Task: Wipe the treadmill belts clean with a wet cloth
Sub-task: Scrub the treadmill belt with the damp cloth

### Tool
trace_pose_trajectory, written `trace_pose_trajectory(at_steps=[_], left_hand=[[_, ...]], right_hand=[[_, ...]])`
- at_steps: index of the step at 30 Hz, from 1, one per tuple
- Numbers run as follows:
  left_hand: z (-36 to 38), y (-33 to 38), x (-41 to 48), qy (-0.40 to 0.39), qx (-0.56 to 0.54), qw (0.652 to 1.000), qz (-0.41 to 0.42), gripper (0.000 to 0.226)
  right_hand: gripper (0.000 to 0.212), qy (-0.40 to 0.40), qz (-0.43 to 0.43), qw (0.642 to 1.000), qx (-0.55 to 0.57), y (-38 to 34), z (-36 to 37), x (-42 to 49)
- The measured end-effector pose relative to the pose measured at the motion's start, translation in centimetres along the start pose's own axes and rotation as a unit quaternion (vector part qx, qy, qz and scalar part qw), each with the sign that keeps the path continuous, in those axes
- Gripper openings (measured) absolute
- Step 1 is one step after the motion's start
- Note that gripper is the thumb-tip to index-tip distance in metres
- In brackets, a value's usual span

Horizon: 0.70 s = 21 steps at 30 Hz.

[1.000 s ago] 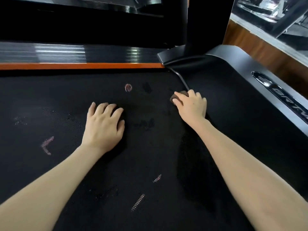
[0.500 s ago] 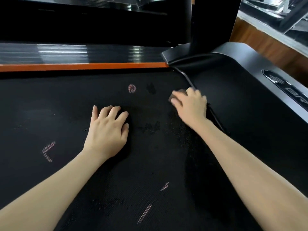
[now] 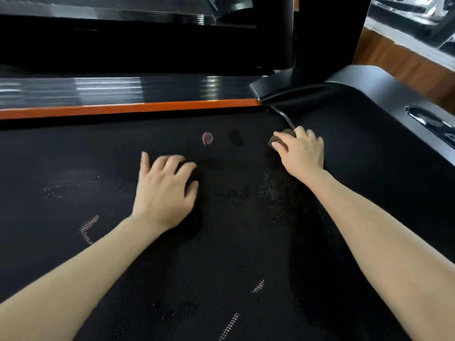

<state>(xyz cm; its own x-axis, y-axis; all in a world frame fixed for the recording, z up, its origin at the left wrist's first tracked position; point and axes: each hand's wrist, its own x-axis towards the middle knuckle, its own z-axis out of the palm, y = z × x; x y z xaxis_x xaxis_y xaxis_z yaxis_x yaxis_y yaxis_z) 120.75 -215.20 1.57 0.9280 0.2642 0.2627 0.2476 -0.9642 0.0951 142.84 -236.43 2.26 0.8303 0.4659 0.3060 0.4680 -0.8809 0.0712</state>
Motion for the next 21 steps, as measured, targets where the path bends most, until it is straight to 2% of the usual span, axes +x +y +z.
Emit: trace_pose_trajectory(at_steps=[4,9,11,14,16,19,21], left_hand=[[0.8,-2.9,1.9,-0.043,0.016,0.998,-0.043,0.076],[1.8,-3.0,1.9,-0.019,0.006,0.999,-0.047,0.075],[1.8,-3.1,2.0,-0.018,0.005,0.999,-0.044,0.074],[1.8,-3.1,2.0,-0.024,0.004,0.999,-0.048,0.075],[1.8,-3.2,1.8,-0.026,0.004,0.998,-0.050,0.075],[1.8,-3.2,1.8,-0.026,0.005,0.998,-0.051,0.074],[1.9,-3.2,1.9,-0.028,0.008,0.998,-0.053,0.074]], right_hand=[[0.040,0.011,-0.002,1.000,-0.015,0.2,0.3,0.3],[0.042,-0.038,0.087,0.995,0.007,-2.5,-0.1,2.7],[0.044,-0.037,0.045,0.998,0.012,-4.7,-0.1,2.2],[0.051,0.020,-0.120,0.992,0.037,-5.8,-0.2,-0.7],[0.058,0.022,-0.164,0.985,0.051,-5.2,-0.4,-1.2],[0.052,-0.004,-0.159,0.987,0.025,-4.4,-0.3,0.7],[0.049,-0.008,-0.102,0.995,-0.009,-3.5,0.2,3.0]])
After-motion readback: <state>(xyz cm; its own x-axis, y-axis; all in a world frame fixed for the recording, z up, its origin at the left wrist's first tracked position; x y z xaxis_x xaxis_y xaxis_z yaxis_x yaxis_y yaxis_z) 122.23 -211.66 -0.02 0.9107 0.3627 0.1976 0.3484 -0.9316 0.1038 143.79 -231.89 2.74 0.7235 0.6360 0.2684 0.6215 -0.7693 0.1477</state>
